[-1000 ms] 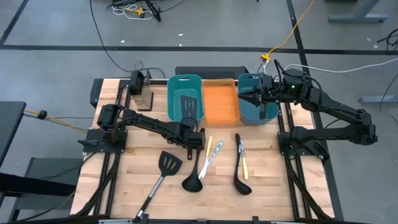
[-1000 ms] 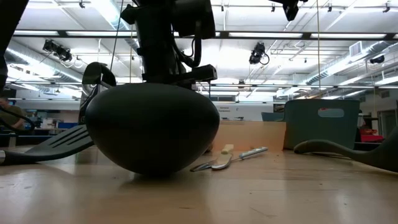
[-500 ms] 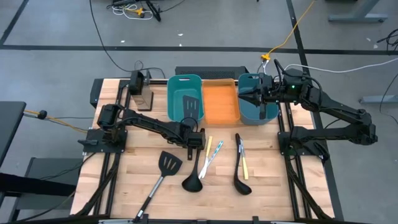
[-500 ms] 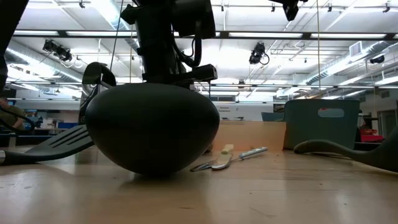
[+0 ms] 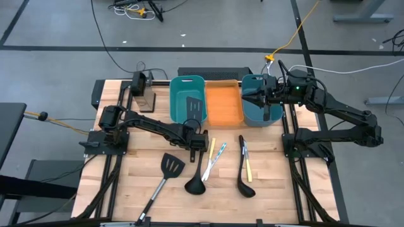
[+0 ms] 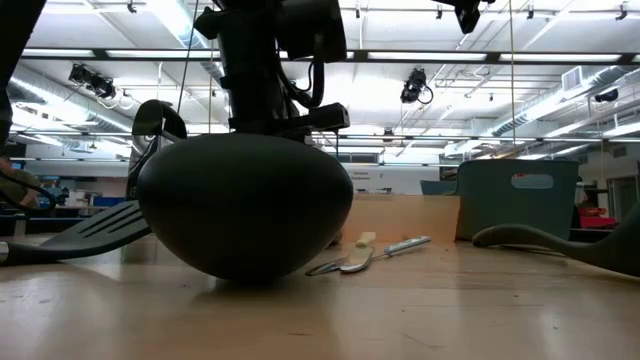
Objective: Pick & Place Kitchen Items
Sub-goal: Put the top black spatula into the green bin
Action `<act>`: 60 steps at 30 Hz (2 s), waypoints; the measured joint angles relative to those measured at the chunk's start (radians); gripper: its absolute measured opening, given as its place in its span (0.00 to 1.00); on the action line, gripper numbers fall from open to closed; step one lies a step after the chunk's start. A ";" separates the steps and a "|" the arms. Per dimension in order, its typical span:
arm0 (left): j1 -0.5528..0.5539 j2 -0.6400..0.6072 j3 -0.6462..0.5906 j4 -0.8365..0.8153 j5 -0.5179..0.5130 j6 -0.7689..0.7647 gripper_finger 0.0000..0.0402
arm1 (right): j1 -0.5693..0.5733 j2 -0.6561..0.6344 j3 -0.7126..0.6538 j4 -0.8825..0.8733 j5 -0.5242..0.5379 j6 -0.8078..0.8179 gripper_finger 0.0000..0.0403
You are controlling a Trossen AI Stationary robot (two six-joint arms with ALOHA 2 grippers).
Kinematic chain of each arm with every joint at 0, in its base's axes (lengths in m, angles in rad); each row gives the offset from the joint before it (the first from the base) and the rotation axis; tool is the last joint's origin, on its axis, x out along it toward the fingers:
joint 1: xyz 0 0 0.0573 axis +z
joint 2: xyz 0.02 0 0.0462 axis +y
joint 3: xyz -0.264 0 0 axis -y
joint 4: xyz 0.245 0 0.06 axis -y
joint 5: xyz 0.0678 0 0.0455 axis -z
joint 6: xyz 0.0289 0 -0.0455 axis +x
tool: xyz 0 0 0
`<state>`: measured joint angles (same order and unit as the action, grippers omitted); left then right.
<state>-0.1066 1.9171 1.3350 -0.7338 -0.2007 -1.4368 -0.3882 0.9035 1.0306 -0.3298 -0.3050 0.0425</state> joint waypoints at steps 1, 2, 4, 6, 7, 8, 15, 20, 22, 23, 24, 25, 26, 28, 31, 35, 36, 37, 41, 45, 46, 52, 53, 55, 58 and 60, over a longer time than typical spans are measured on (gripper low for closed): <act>0.000 0.000 0.000 0.000 0.002 0.000 0.33 | 0.000 0.000 0.000 0.000 0.000 0.000 0.07; 0.000 0.000 0.002 -0.002 0.005 0.000 0.33 | 0.000 0.000 0.000 0.000 0.000 0.000 0.07; 0.000 0.000 0.014 -0.017 0.013 0.010 0.33 | 0.000 0.000 0.000 0.000 0.000 0.000 0.07; 0.000 0.000 0.030 -0.020 0.015 0.024 0.33 | 0.000 0.000 0.000 0.000 0.000 0.000 0.07; 0.000 0.000 0.038 -0.018 0.018 0.032 0.32 | 0.000 0.000 0.000 0.000 0.000 0.000 0.07; 0.003 0.000 0.046 -0.019 0.021 0.039 0.32 | 0.000 0.000 0.000 0.000 0.000 -0.001 0.07; 0.017 0.000 0.101 -0.060 0.033 0.067 0.32 | 0.000 0.000 0.000 0.000 0.000 -0.001 0.07; 0.019 0.000 0.135 -0.112 0.002 0.087 0.31 | 0.000 0.000 0.000 0.000 0.000 -0.001 0.07; 0.022 0.000 0.149 -0.139 0.000 0.092 0.31 | 0.000 0.000 0.000 0.000 0.000 -0.007 0.07; 0.023 0.000 0.158 -0.153 -0.004 0.093 0.31 | 0.000 0.000 0.000 0.000 0.000 -0.009 0.07; 0.023 0.000 0.165 -0.161 -0.012 0.093 0.31 | 0.000 0.000 0.000 0.000 0.000 -0.013 0.07; 0.023 0.000 0.172 -0.169 -0.022 0.093 0.31 | 0.000 0.000 0.000 0.000 0.000 -0.015 0.07; 0.023 0.000 0.178 -0.177 -0.032 0.093 0.31 | 0.000 0.000 0.000 0.000 0.000 -0.018 0.07; 0.025 0.000 0.190 -0.195 -0.040 0.098 0.31 | 0.000 0.000 0.000 0.000 0.000 -0.024 0.07; 0.034 0.000 0.193 -0.203 -0.041 0.114 0.31 | 0.000 0.000 0.000 0.000 0.000 -0.025 0.07; 0.043 0.000 0.193 -0.202 -0.043 0.113 0.31 | 0.000 0.000 0.000 0.000 0.000 -0.025 0.07; 0.045 0.000 0.193 -0.202 -0.043 0.114 0.31 | 0.000 0.000 0.000 0.000 0.000 -0.025 0.07; 0.048 0.000 0.193 -0.201 -0.043 0.116 0.30 | 0.000 0.000 0.000 0.000 0.000 -0.025 0.07; 0.052 -0.008 0.192 -0.200 -0.048 0.135 0.26 | 0.000 0.000 0.000 0.000 0.000 -0.025 0.07; 0.054 -0.019 0.192 -0.204 -0.060 0.132 0.25 | 0.000 0.000 0.000 0.000 0.000 -0.025 0.07; 0.055 -0.022 0.192 -0.204 -0.060 0.129 0.25 | 0.000 0.000 0.000 0.001 0.000 -0.025 0.07; 0.058 -0.055 0.192 -0.198 -0.093 0.111 0.22 | 0.000 0.000 0.000 0.000 0.000 -0.026 0.07; 0.058 -0.065 0.192 -0.206 -0.096 0.111 0.22 | 0.000 0.000 0.000 0.000 0.000 -0.026 0.07; 0.058 -0.079 0.192 -0.205 -0.122 0.105 0.21 | 0.000 0.000 0.000 0.000 0.000 -0.026 0.07; 0.062 -0.108 0.192 -0.211 -0.141 0.102 0.21 | 0.000 0.000 0.000 0.004 0.001 -0.028 0.07; 0.063 -0.127 0.192 -0.200 -0.156 0.101 0.21 | -0.001 0.000 0.000 0.006 0.001 -0.028 0.07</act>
<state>-0.0437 1.7899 1.5269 -0.9338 -0.3564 -1.3361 -0.3889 0.9039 1.0306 -0.3241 -0.3044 0.0144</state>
